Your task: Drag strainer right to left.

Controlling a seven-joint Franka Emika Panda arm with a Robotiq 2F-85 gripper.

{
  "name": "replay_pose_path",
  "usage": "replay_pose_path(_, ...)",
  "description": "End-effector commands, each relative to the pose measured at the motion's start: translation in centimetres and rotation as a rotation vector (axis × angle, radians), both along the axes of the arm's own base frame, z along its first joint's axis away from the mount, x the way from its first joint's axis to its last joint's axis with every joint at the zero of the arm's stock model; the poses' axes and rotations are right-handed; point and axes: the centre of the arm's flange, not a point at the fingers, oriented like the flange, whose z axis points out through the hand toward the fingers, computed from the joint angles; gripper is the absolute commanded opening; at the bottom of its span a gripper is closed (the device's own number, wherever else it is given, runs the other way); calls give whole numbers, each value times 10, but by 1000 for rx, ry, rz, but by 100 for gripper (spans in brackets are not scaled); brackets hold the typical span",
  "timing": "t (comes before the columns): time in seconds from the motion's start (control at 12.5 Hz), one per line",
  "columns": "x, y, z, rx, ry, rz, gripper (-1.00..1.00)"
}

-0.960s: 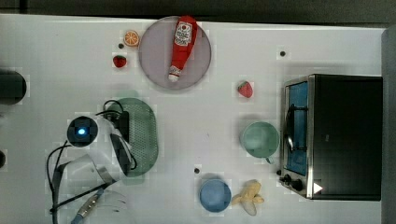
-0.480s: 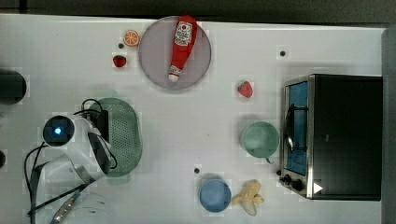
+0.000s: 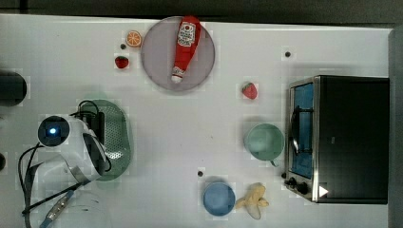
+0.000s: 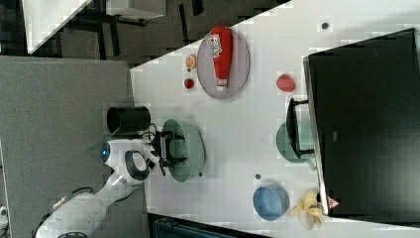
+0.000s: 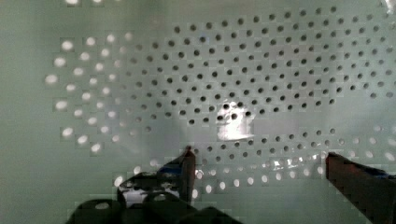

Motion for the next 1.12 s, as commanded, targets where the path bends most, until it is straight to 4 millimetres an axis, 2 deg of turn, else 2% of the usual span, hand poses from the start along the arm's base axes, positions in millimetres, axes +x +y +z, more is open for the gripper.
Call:
replay_pose_path(0.08,3,40,11,48,-7,-77,100)
replay_pose_path(0.4,2,67,12,70,-13,-103,100)
replay_pose_path(0.48,-1,67,11,60,-5,-94,100)
replay_pose_path(0.64,2,62,23,31,-27,-3,100)
replay_pose_path(0.8,18,46,61,1,-70,102,100)
replay_pose_path(0.88,30,33,90,-11,-93,165,100)
replay_pose_path(0.96,44,14,122,-30,-107,231,100)
replay_pose_path(1.04,59,-13,160,-47,-121,297,100)
replay_pose_path(1.12,74,-48,198,-66,-122,351,100)
